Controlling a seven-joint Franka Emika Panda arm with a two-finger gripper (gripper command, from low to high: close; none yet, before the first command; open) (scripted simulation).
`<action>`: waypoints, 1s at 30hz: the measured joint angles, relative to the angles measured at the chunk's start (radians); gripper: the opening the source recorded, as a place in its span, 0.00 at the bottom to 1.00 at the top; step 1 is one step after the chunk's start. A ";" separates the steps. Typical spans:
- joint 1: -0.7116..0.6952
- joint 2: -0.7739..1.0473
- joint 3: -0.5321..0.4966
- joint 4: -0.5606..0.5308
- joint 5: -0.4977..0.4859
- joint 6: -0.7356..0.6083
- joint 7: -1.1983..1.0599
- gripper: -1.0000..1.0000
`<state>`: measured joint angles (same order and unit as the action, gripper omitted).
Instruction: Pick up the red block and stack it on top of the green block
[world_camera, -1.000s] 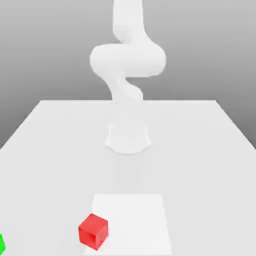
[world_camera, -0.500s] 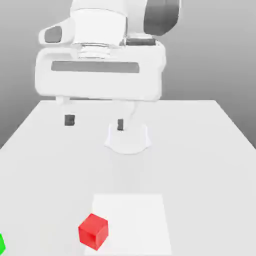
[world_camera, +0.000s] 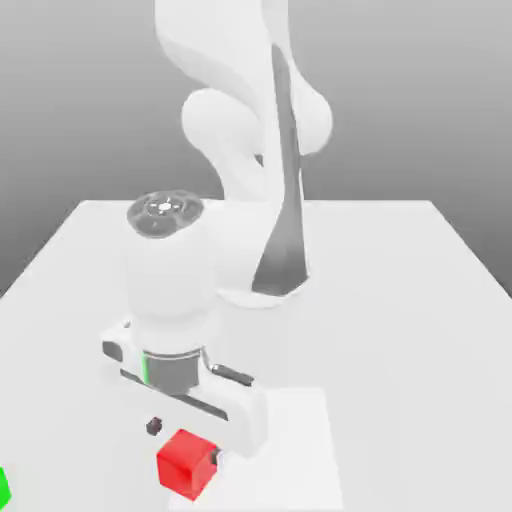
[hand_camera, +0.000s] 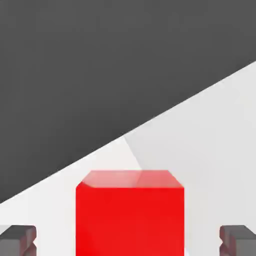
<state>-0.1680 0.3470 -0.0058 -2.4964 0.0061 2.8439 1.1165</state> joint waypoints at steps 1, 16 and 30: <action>0.000 0.000 0.000 0.000 0.000 0.000 0.000 0.00; -0.064 -0.097 -0.084 0.134 0.043 -0.233 0.116 0.00; -0.205 0.147 -0.197 0.416 0.171 -0.283 0.281 1.00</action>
<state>-0.3726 0.4937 -0.2025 -2.0809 0.1767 2.5606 1.3975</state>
